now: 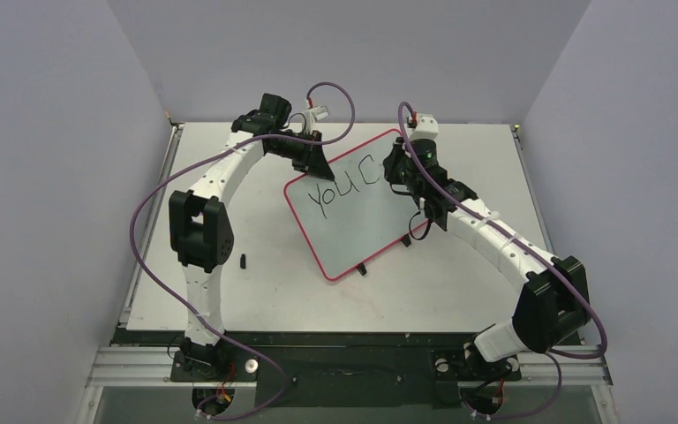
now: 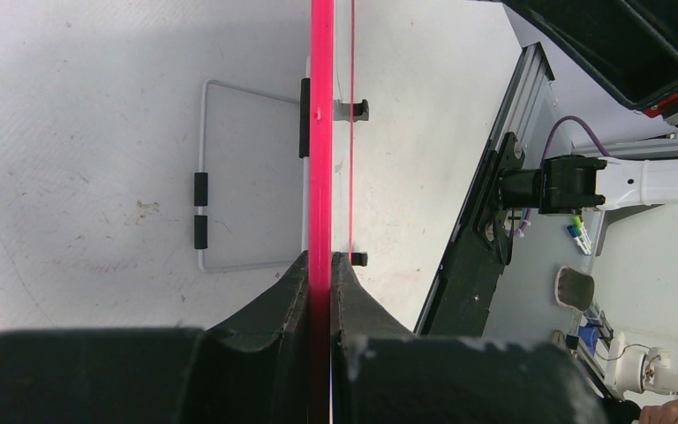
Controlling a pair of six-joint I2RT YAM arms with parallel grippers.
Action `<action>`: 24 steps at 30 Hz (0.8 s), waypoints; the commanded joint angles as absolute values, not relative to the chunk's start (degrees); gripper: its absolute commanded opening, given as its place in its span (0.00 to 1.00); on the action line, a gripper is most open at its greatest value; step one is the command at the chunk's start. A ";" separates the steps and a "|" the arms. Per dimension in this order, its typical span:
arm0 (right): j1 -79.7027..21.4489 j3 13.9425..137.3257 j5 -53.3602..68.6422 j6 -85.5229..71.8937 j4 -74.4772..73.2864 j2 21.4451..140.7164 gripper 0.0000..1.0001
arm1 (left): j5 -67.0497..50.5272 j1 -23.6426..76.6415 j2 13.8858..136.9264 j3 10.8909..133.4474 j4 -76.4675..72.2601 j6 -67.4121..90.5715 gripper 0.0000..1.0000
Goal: Write a sentence on the whiteboard
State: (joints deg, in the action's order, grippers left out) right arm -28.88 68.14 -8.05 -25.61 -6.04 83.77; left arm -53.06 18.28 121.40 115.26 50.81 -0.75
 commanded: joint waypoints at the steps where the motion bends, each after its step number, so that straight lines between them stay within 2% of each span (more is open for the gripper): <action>1: -28.32 70.24 -7.91 -26.04 -3.58 84.09 0.00 | -50.80 19.20 118.42 117.40 50.89 -5.08 0.00; 24: -28.72 70.98 -4.09 -27.24 -1.76 88.56 0.00 | -50.79 19.51 118.54 117.55 50.95 -5.18 0.00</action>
State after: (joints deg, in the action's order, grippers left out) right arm -28.42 70.37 -6.57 -26.28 -5.26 88.60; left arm -52.53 18.35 121.32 115.26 51.00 -0.71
